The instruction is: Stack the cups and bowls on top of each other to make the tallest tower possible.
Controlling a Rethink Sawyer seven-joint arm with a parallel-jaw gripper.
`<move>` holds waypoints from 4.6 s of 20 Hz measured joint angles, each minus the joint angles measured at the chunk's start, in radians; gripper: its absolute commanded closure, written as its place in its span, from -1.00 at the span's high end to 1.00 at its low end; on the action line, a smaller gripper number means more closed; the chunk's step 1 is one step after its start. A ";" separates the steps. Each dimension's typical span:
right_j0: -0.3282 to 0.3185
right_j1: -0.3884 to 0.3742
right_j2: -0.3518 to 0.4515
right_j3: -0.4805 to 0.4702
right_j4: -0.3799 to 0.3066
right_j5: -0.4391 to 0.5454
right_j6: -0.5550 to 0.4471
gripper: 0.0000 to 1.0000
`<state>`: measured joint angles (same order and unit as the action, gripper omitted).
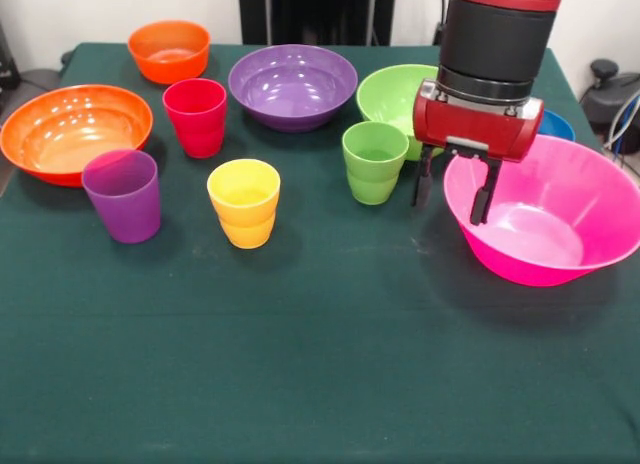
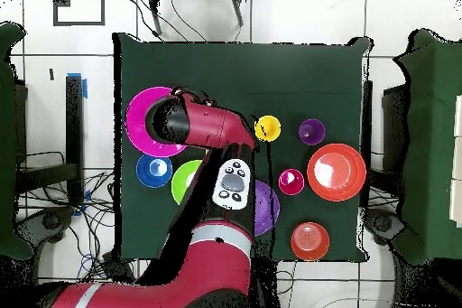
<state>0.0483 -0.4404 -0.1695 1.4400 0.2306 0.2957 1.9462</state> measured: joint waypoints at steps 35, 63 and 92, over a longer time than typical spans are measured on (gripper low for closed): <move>-0.110 -0.002 0.182 0.058 -0.281 -0.082 0.000 1.00; -0.135 0.016 0.236 0.073 -0.367 -0.082 0.000 1.00; -0.134 0.012 0.241 0.076 -0.375 -0.082 0.000 -1.00</move>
<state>-0.0858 -0.4286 0.0717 1.5162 -0.1442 0.2139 1.9462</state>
